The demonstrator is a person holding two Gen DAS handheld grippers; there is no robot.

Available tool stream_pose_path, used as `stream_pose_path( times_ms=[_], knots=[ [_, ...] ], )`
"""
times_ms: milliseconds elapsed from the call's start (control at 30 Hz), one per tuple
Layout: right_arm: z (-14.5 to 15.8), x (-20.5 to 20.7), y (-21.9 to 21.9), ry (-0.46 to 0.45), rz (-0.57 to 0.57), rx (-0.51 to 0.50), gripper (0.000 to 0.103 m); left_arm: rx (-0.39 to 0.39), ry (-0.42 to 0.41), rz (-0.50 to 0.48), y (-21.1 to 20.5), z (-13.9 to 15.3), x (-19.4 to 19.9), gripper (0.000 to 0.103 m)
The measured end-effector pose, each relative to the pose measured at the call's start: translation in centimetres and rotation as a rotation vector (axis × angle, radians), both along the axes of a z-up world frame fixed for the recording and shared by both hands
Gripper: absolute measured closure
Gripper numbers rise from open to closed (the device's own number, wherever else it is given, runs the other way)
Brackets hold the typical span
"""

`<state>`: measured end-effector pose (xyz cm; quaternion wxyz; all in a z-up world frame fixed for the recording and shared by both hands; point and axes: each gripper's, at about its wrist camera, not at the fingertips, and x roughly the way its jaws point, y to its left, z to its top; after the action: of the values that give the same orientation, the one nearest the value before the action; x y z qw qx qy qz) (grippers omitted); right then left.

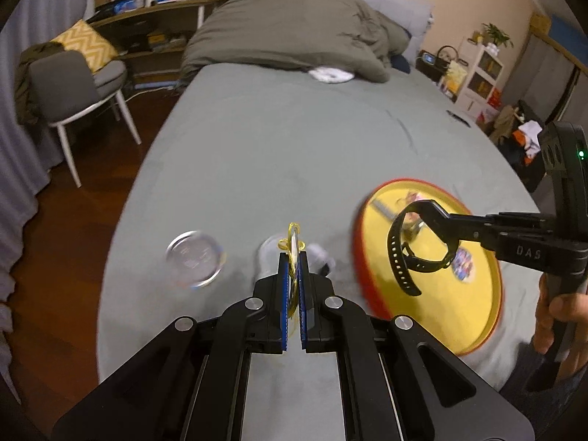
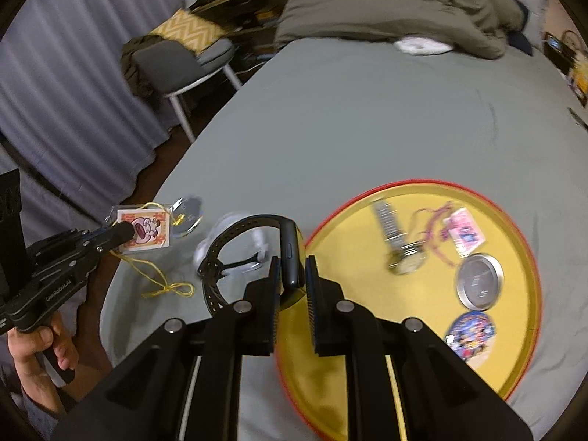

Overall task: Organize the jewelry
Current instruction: 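Carry the card badge with the left gripper while the right gripper carries the black band off the tray, then open the left gripper dropping the card badge on the bed while the right gripper releases the black band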

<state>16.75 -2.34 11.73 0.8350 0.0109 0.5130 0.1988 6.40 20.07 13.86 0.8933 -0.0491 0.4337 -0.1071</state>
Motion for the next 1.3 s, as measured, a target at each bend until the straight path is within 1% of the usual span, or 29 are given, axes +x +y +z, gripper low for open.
stream_pose_path(
  times_ms=[167,300,500,633,733,767,800,833,867,900,933,967,1000,1033,1100,1133,1233,1300],
  knots=[
    [-1.5,-1.0,4.2,0.040,0.082,-0.009,0.090,0.012,0.035,0.057,3.7,-1.7,-1.0,0.099],
    [-3.6,-1.7,7.2,0.083,0.137,-0.035,0.090,0.028,0.085,0.067,5.6,-3.9,-1.2,0.099],
    [-7.9,-2.5,10.1,0.142,0.182,-0.118,0.090,0.079,0.173,0.064,6.3,-7.5,-1.1,0.098],
    [-10.6,-2.2,10.5,0.197,0.192,-0.153,0.090,0.148,0.177,0.088,6.7,-8.6,-1.4,0.093],
    [-11.7,-2.4,10.7,0.218,0.206,-0.173,0.089,0.206,0.202,0.112,7.1,-9.4,-1.6,0.083],
    [-11.8,-2.4,10.8,0.222,0.208,-0.175,0.089,0.239,0.211,0.122,7.2,-9.8,-1.7,0.075],
    [-11.9,-2.4,10.8,0.222,0.211,-0.174,0.088,0.252,0.218,0.126,7.2,-10.0,-1.7,0.063],
    [-11.9,-2.4,10.7,0.226,0.213,-0.170,0.084,0.257,0.230,0.127,7.3,-10.3,-1.7,0.055],
    [-11.9,-2.3,10.7,0.237,0.218,-0.156,0.081,0.259,0.235,0.127,7.3,-10.5,-1.6,0.037],
    [-11.9,-2.0,10.8,0.246,0.221,-0.144,0.070,0.264,0.233,0.129,7.3,-10.5,-1.7,0.027],
    [-11.8,-1.9,10.7,0.258,0.223,-0.123,0.060,0.270,0.224,0.132,7.3,-10.3,-1.7,0.024],
    [-11.7,-1.8,10.6,0.261,0.222,-0.117,0.054,0.266,0.214,0.134,7.2,-10.0,-1.7,0.019],
    [-11.5,-1.7,10.5,0.262,0.219,-0.112,0.047,0.257,0.206,0.137,7.2,-9.7,-1.7,0.016],
    [-11.4,-1.6,10.4,0.262,0.217,-0.109,0.042,0.239,0.192,0.142,7.2,-9.2,-1.7,0.015],
    [-10.8,-1.3,9.8,0.268,0.197,-0.084,0.035,0.196,0.164,0.155,7.3,-8.3,-1.5,0.007],
    [-10.6,-1.6,9.3,0.267,0.185,-0.069,0.034,0.172,0.147,0.163,7.3,-7.9,-1.5,0.007],
    [-8.6,-0.9,7.2,0.247,0.140,0.025,0.034,0.102,0.098,0.185,6.9,-6.3,-1.1,0.006],
    [-7.1,-0.6,5.9,0.210,0.110,0.052,0.034,0.048,0.024,0.191,5.9,-4.5,-1.1,0.006]
  ],
)
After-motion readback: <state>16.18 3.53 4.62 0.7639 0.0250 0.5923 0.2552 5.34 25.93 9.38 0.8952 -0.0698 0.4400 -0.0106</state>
